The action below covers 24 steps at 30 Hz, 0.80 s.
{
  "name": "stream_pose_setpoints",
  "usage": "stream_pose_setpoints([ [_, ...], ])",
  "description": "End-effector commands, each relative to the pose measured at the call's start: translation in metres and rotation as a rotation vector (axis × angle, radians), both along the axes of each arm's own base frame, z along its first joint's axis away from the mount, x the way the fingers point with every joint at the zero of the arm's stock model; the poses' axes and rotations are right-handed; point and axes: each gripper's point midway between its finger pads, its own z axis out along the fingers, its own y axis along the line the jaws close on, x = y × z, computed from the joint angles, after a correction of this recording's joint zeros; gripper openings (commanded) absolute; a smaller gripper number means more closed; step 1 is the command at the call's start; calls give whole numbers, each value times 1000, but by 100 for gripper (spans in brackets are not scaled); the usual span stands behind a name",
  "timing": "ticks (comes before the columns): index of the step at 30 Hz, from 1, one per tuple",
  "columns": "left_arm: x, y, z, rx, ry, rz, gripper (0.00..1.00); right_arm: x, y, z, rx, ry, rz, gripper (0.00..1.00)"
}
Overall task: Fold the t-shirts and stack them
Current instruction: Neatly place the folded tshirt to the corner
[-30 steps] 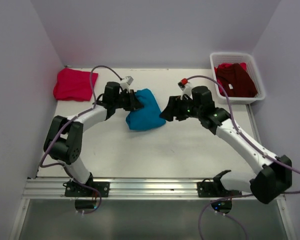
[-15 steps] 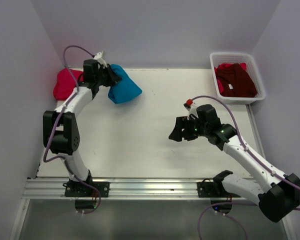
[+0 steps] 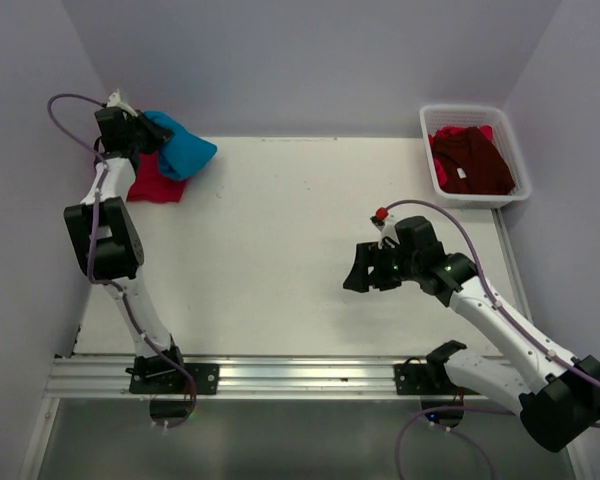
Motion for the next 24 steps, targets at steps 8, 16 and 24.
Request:
stream_pose_setpoints([
  [8, 31, 85, 33, -191, -255, 51, 0, -2, -3, -15, -43, 84, -35, 70],
  [16, 11, 121, 77, -196, -461, 169, 0, 5, 3, -16, -58, 109, -32, 69],
  [24, -7, 139, 114, -174, -539, 290, 0, 6, 14, -16, -61, 107, -8, 69],
])
